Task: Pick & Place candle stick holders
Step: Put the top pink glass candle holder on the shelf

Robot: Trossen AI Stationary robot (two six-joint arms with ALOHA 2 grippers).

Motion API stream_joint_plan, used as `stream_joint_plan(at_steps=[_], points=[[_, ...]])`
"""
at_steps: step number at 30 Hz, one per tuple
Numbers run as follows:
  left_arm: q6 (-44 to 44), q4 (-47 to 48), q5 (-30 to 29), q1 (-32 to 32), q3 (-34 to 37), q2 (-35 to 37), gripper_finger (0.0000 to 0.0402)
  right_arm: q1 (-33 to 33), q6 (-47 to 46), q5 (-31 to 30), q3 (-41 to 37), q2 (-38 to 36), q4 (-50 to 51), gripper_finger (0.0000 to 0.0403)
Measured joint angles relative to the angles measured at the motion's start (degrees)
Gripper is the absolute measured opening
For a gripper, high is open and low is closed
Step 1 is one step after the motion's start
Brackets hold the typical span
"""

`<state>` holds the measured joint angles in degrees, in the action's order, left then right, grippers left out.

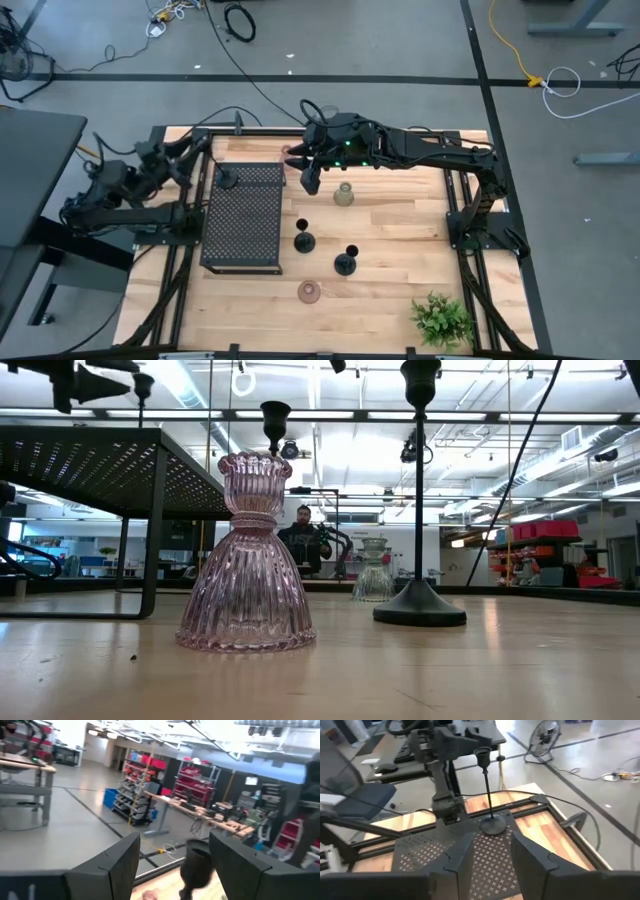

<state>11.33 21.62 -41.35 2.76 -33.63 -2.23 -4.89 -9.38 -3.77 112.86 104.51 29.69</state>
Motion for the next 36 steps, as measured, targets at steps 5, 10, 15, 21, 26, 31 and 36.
stream_joint_plan(at_steps=[5,10,15,21,26,31,36], points=[[1.97,-0.90,3.16,0.00,0.02,-0.89,0.0241,-0.02,0.21,-0.76,0.00,0.00,-0.02,0.0130],[1.14,-10.12,7.74,0.00,0.02,-3.17,0.0241,-0.02,-1.10,-3.79,0.00,0.00,1.71,0.0130],[-1.79,-15.10,9.15,0.00,-2.35,-6.67,0.0241,-1.61,-7.05,-7.78,0.00,0.45,8.04,0.0130],[-1.58,-13.77,12.64,0.00,-7.97,-12.30,0.0241,-5.09,-9.51,-5.78,-3.21,4.19,9.22,0.0130],[-1.53,-9.30,16.86,0.00,-11.20,-17.61,0.0241,-8.13,-11.63,-2.12,-7.54,7.28,4.46,0.0130],[1.41,-7.25,19.30,0.00,-12.93,-21.75,0.0241,-11.03,-14.16,1.93,-9.09,11.84,1.12,0.0130],[1.38,-5.64,20.31,0.00,-12.98,-24.66,0.0241,-12.61,-17.07,6.32,-9.14,17.07,-4.33,0.0136]])
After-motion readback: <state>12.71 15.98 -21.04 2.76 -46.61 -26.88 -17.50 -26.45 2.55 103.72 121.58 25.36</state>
